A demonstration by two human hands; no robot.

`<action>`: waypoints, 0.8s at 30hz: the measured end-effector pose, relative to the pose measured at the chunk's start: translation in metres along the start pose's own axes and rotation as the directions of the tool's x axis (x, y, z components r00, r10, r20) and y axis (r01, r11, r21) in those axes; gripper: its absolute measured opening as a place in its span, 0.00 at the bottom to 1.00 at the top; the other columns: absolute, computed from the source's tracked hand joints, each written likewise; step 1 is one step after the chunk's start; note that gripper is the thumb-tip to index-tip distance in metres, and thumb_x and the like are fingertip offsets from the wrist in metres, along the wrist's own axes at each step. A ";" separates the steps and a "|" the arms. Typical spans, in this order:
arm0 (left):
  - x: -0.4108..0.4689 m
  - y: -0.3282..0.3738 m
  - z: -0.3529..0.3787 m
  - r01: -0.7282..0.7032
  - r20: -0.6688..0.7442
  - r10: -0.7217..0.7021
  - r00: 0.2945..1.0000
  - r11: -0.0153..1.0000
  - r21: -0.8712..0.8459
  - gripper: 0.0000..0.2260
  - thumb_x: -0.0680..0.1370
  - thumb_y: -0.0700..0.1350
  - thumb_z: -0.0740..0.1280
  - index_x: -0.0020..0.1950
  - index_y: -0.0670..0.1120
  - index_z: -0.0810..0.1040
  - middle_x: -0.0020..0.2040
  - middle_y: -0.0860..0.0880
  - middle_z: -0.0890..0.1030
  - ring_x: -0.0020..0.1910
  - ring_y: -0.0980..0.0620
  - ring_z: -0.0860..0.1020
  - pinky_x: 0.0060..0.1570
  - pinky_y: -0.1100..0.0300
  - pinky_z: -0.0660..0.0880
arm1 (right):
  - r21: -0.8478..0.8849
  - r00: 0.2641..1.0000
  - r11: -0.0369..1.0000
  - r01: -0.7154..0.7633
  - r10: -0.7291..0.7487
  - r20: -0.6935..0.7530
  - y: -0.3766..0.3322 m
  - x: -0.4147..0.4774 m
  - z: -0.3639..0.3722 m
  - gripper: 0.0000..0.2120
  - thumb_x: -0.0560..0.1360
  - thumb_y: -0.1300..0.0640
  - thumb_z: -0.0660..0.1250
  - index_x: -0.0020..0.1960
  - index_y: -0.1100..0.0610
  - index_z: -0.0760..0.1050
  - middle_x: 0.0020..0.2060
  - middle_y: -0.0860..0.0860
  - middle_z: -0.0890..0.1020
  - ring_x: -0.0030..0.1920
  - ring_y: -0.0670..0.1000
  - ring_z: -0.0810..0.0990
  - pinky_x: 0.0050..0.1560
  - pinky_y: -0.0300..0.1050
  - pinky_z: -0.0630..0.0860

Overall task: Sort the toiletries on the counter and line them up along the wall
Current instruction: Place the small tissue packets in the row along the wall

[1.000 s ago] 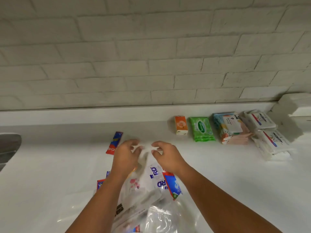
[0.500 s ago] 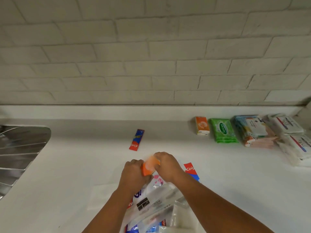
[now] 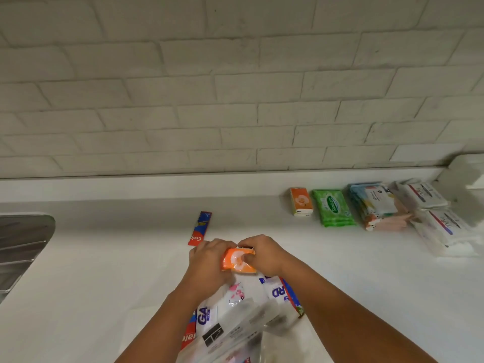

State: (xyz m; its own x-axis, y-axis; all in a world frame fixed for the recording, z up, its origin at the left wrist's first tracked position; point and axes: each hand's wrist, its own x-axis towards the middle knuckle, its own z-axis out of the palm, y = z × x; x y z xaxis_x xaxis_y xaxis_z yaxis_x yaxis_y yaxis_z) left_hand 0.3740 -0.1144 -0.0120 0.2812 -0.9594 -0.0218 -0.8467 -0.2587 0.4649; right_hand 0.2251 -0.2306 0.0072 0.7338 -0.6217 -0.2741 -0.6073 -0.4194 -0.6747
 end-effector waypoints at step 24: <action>0.160 0.163 0.067 0.297 0.004 -0.368 0.930 0.745 -0.598 0.09 0.73 0.51 0.70 0.46 0.48 0.85 0.37 0.50 0.85 0.36 0.51 0.82 0.37 0.60 0.75 | 0.554 0.832 0.830 -0.066 0.353 -0.429 0.107 0.011 -0.126 0.09 0.76 0.52 0.66 0.44 0.56 0.83 0.37 0.52 0.85 0.41 0.56 0.84 0.44 0.54 0.80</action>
State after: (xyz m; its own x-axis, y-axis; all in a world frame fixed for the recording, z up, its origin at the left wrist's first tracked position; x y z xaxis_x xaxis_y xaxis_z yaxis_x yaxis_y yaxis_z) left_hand 0.2509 -0.3175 0.0007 0.5710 -0.7976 -0.1946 -0.2773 -0.4105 0.8687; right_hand 0.1295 -0.3660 0.0185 0.2651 -0.9487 -0.1721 -0.3836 0.0600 -0.9215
